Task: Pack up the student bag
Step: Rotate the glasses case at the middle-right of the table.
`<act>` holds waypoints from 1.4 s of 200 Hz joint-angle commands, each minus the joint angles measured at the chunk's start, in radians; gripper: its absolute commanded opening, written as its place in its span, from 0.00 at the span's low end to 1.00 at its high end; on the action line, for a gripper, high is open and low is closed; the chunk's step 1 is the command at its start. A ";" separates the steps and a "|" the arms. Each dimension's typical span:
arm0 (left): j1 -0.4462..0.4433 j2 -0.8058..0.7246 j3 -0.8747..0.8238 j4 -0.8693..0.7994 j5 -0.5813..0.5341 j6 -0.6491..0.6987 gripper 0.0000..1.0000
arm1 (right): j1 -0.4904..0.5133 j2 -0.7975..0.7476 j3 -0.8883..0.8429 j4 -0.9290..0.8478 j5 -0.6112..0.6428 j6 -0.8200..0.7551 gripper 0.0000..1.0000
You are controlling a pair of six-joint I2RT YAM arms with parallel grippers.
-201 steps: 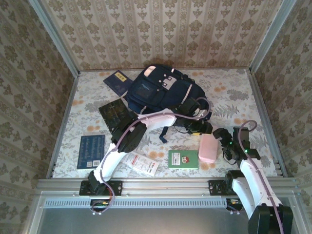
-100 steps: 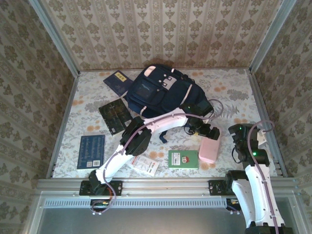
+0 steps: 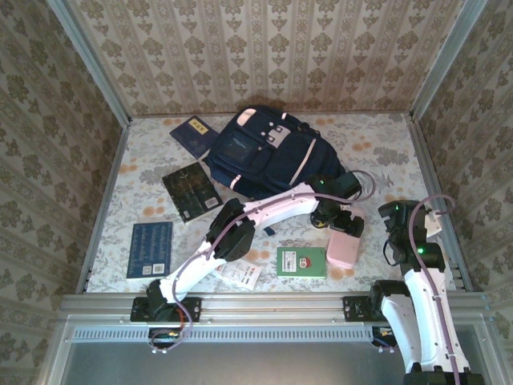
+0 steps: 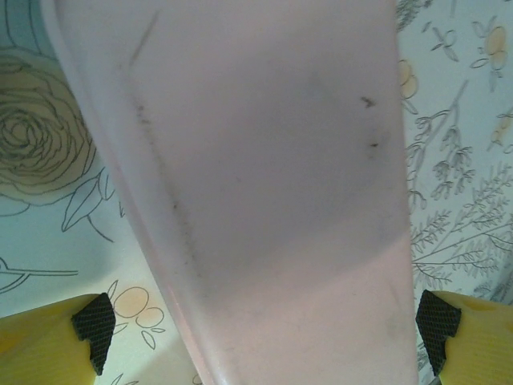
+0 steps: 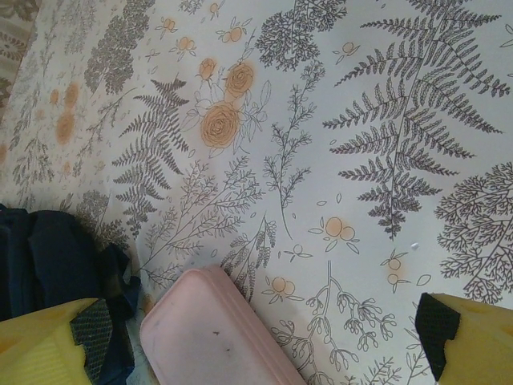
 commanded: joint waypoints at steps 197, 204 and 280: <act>-0.077 0.187 0.306 -0.149 -0.081 -0.080 1.00 | -0.004 0.045 -0.097 0.121 -0.061 0.013 1.00; -0.076 0.190 0.307 -0.150 -0.087 -0.075 1.00 | -0.004 0.047 -0.101 0.126 -0.067 0.013 1.00; -0.037 0.201 0.246 -0.157 -0.076 0.128 1.00 | -0.018 0.088 -0.103 0.134 -0.108 -0.027 1.00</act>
